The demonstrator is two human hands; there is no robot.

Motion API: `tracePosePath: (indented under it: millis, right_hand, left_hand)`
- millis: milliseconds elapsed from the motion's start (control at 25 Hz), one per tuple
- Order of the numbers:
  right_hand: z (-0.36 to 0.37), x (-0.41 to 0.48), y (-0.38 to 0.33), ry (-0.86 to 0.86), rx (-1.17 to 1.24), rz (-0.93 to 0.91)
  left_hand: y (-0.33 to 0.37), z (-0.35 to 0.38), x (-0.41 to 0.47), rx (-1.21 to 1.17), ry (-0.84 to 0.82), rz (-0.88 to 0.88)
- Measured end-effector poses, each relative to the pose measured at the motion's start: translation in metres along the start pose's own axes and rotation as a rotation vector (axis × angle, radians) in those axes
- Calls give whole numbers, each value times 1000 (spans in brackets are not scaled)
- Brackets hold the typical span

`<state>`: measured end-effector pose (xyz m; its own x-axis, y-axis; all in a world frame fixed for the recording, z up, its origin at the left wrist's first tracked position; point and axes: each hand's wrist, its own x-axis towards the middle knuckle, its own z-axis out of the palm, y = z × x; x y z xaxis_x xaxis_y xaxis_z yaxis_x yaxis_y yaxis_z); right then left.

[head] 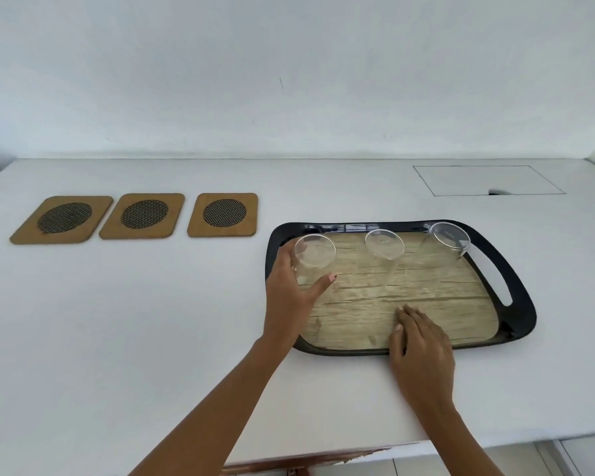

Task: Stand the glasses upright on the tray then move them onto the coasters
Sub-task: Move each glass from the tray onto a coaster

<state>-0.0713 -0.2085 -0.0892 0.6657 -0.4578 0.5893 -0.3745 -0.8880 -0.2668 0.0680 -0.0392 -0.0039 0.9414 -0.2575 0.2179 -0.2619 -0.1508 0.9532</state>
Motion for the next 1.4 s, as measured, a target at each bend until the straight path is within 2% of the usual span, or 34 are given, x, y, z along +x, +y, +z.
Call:
tracePosePath:
  millis: [320, 600, 800, 1000, 1400]
  right_hand:
    - [-9, 5, -21, 24, 114, -25]
    - [14, 32, -112, -173, 517, -64]
    - [34, 40, -176, -229, 489, -194]
    - [62, 20, -227, -267, 428, -399]
    - [131, 35, -256, -328, 140, -196]
  left_hand:
    - [18, -26, 13, -57, 115, 3]
    - [27, -73, 36, 10, 326, 21]
    - [14, -115, 69, 81, 419, -8]
    - [-9, -146, 110, 138, 360, 12]
    - [-58, -153, 195, 73, 163, 4]
